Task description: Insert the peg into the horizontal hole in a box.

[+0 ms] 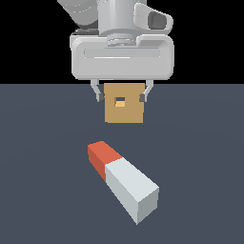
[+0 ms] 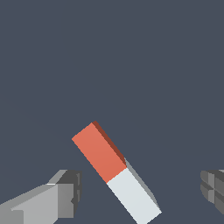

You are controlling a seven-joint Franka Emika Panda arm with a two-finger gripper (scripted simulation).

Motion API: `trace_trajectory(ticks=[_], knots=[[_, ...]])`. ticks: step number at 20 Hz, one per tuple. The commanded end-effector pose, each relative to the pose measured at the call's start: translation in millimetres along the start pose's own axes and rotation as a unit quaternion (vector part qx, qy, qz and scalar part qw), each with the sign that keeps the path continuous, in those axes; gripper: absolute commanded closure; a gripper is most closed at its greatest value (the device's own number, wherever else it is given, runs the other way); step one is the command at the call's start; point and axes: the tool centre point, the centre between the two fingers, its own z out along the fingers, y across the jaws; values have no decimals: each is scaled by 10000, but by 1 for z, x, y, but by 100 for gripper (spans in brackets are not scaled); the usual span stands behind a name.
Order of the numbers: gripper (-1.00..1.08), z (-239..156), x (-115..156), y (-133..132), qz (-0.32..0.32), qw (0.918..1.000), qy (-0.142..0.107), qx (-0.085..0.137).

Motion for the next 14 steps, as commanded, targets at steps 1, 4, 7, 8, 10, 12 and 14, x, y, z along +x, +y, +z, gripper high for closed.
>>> trace_trajectory(ticks=[1, 4, 7, 8, 10, 12, 14], knots=[[-92, 0, 0, 0, 0, 10000, 0, 0], [-92, 1, -1, 0, -24, 10000, 0, 0], [-92, 3, -3, -1, -97, 10000, 1, -1], [-92, 4, -4, -1, -132, 9999, 1, -1], [-92, 6, -7, -1, -218, 9998, 2, -2], [-92, 9, -10, -2, -325, 9995, 3, -3], [-92, 13, -14, -2, -454, 9990, 4, -4]])
